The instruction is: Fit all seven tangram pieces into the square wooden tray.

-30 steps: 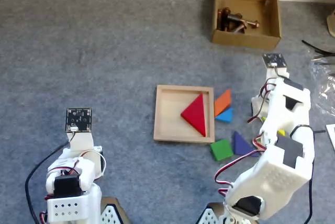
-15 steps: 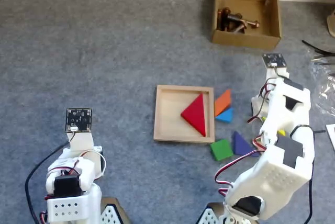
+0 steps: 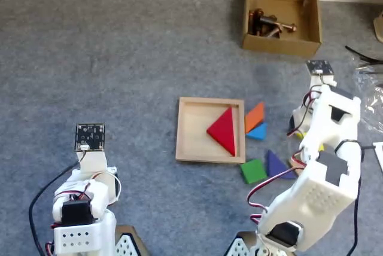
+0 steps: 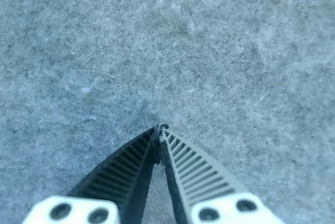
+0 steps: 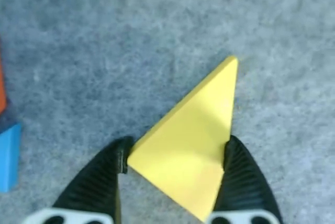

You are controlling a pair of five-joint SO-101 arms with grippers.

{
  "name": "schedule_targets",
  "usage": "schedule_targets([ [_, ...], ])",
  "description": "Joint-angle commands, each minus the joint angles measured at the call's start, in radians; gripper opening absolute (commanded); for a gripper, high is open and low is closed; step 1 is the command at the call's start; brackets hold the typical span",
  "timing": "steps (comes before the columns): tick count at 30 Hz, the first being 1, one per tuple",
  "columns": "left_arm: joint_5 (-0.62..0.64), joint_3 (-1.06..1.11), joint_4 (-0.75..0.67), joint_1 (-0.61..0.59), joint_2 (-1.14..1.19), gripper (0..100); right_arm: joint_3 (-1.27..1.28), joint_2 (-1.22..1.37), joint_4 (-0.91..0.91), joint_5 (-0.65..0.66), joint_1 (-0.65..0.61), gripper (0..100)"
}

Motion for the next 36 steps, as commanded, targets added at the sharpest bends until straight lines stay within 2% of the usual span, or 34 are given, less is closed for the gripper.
schedule_targets([
  [1, 0.002, 0.021, 0.008, -0.008, 0.007, 0, -0.015, 0.031, 0.067, 0.008, -0.039, 0.5],
  [30, 0.002, 0.021, 0.008, -0.008, 0.007, 0, -0.386, 0.033, 0.410, 0.012, -0.041, 0.5],
  [36, 0.002, 0.021, 0.008, -0.008, 0.007, 0, -0.386, 0.033, 0.410, 0.081, -0.036, 0.5],
])
